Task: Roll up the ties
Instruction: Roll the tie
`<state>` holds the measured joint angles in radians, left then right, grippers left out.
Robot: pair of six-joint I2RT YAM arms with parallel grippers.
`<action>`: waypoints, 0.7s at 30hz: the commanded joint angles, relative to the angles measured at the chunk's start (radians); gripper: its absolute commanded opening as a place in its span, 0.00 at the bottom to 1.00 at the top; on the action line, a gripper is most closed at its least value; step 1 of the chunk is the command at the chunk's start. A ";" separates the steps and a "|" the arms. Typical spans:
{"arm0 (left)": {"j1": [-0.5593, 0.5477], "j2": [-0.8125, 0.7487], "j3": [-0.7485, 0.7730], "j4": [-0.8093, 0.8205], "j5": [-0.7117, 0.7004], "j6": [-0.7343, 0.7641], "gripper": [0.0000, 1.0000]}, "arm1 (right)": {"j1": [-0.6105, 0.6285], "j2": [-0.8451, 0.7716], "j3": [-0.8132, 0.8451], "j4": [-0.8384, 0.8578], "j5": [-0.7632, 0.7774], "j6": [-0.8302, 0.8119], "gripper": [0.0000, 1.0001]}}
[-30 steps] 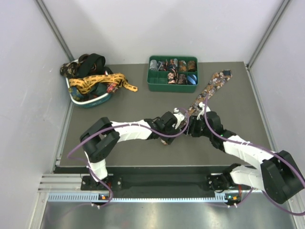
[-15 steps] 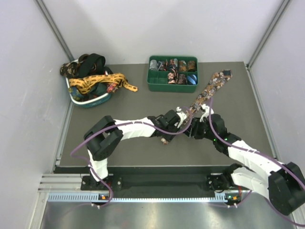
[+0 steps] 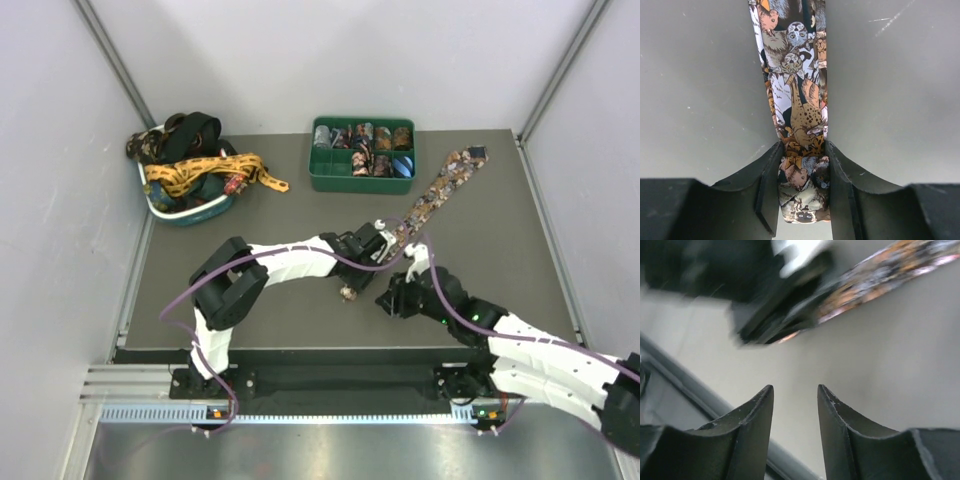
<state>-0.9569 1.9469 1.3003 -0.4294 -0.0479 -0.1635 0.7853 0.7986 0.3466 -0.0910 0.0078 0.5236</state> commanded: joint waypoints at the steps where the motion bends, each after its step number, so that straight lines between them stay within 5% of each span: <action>1: 0.004 0.067 0.023 -0.127 0.043 -0.031 0.42 | 0.156 -0.004 0.008 0.026 0.184 -0.022 0.40; 7: 0.004 0.107 0.073 -0.196 0.083 -0.028 0.40 | 0.425 0.089 0.093 0.056 0.355 -0.169 0.45; 11: 0.004 0.115 0.089 -0.210 0.097 -0.027 0.40 | 0.599 0.296 0.238 -0.007 0.489 -0.304 0.53; 21: 0.004 0.161 0.160 -0.301 0.120 -0.011 0.38 | 0.681 0.807 0.627 -0.272 0.814 -0.428 0.58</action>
<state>-0.9482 2.0388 1.4647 -0.6174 0.0147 -0.1791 1.4513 1.5150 0.8402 -0.2058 0.6456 0.1505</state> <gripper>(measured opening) 0.392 0.573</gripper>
